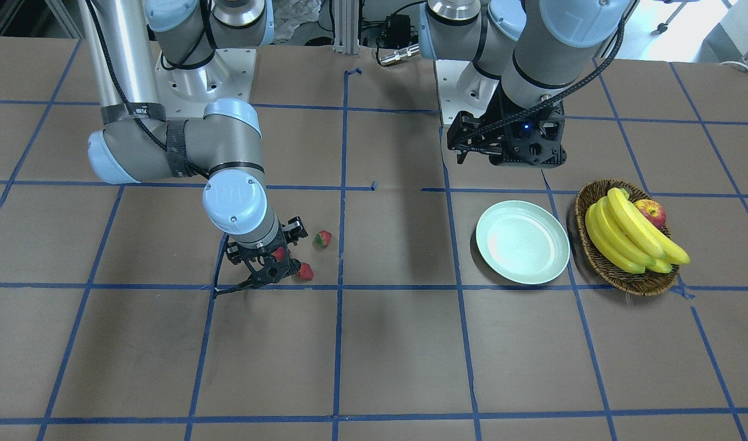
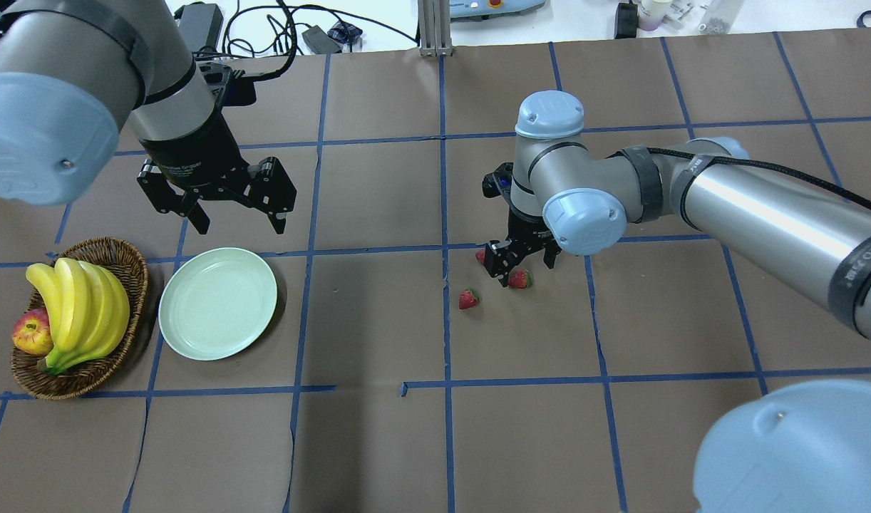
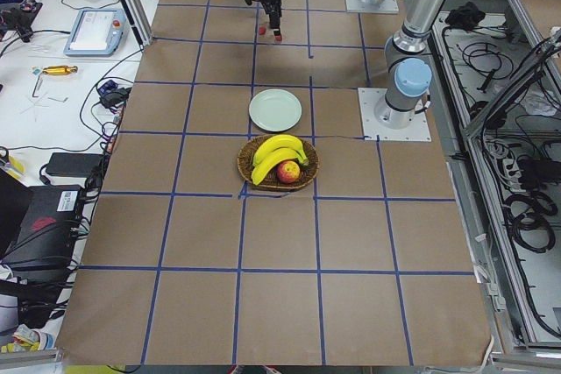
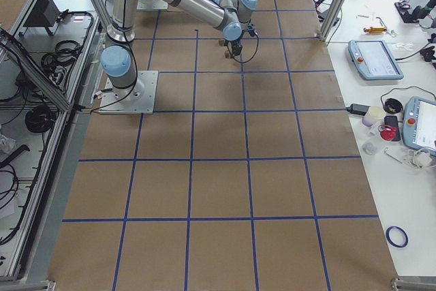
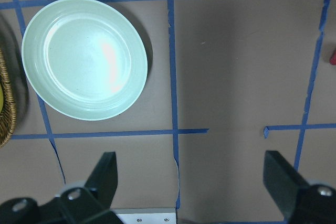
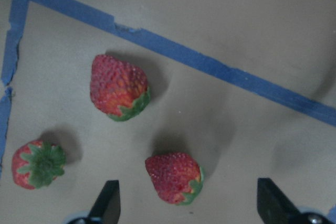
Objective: Collect all strawberries into plate
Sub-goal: 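Lower the right gripper onto a strawberry and close on it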
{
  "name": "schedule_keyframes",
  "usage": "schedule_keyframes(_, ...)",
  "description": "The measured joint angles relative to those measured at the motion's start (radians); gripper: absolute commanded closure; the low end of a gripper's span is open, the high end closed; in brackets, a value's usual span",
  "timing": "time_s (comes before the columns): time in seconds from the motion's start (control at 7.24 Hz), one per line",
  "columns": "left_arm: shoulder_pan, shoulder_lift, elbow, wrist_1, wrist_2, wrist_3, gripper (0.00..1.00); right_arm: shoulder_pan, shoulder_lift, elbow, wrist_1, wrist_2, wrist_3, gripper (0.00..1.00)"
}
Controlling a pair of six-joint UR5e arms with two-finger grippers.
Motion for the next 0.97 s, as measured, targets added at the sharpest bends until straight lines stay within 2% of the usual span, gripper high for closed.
schedule_keyframes(0.28, 0.0, 0.0, -0.008, 0.0, 0.0, 0.0, 0.0, 0.003, 0.003, 0.016, -0.011, 0.002, 0.0, 0.43)
schedule_keyframes(0.41, 0.0, 0.0, -0.009, 0.0, 0.0, 0.0, 0.0, 0.003, 0.004, 0.02, -0.015, 0.002, -0.001, 0.63)
schedule_keyframes(0.55, 0.0, 0.0, -0.01, 0.001, 0.0, 0.0, 0.0, 0.004, 0.004, 0.023, -0.018, 0.002, -0.001, 0.94)
schedule_keyframes(0.69, 0.0, 0.0, -0.01, 0.001, 0.0, 0.001, 0.0, 0.004, 0.004, 0.023, -0.019, 0.004, 0.0, 1.0)
schedule_keyframes(0.97, 0.0, 0.0, -0.01, 0.004, 0.0, 0.001, 0.0, 0.003, 0.001, 0.024, -0.02, 0.009, 0.004, 1.0)
